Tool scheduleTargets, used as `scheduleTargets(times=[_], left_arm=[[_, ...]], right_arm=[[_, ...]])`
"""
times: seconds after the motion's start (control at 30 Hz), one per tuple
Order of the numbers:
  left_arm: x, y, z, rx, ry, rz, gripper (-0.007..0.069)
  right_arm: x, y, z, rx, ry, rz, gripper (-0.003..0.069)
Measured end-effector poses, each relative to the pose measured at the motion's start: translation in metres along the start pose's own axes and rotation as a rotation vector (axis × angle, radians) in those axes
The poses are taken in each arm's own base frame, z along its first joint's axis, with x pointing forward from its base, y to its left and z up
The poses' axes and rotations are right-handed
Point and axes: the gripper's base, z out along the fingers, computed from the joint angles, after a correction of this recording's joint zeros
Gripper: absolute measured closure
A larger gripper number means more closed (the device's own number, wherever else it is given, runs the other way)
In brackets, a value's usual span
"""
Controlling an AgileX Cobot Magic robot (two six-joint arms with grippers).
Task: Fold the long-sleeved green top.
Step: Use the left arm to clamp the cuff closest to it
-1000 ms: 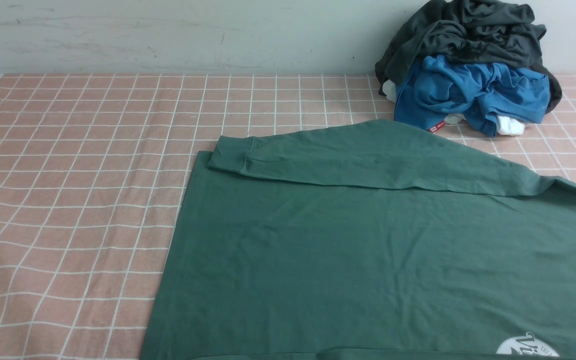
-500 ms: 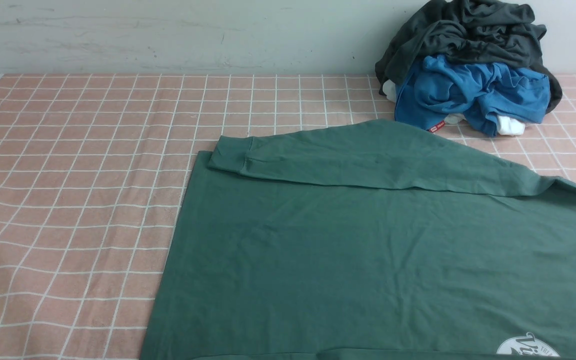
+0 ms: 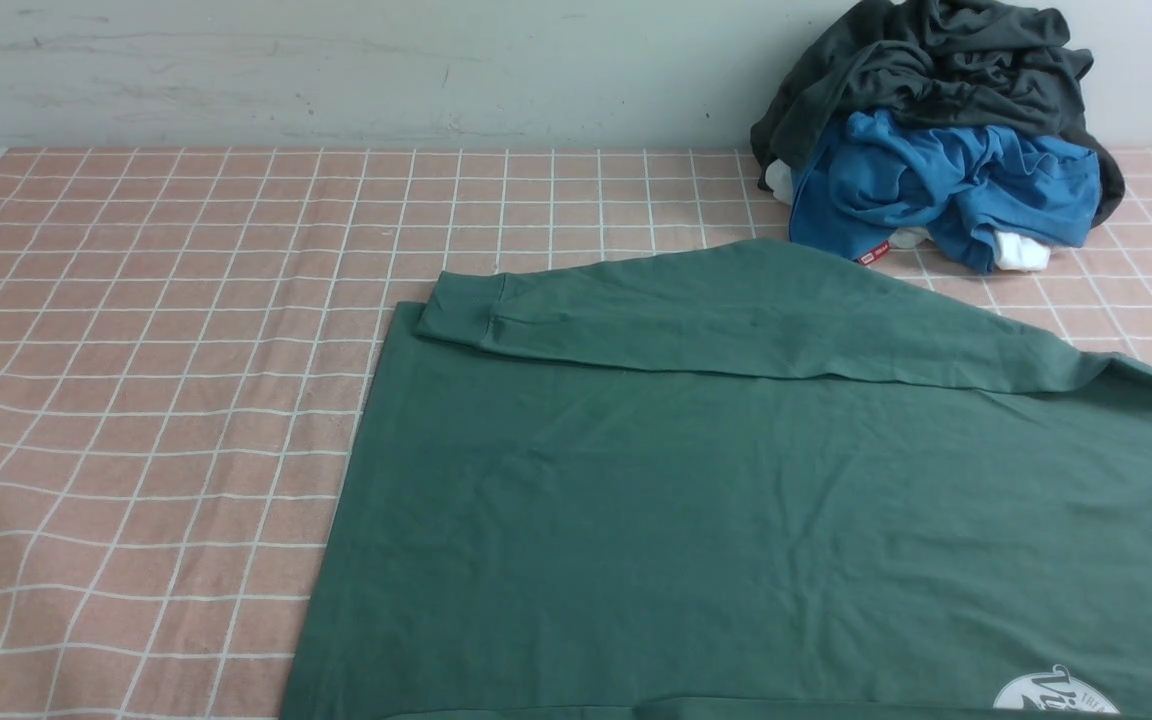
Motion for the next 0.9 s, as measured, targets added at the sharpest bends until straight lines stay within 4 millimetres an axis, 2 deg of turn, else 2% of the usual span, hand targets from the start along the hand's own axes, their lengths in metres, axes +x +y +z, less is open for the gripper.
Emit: scheduleTargets(times=[0.9], left_arm=[[0.0,0.0,0.0,0.0,0.0,0.0,0.0627]], right_arm=[[0.0001,0.0009,0.0,-0.01,0.001,0.051,0.0673]])
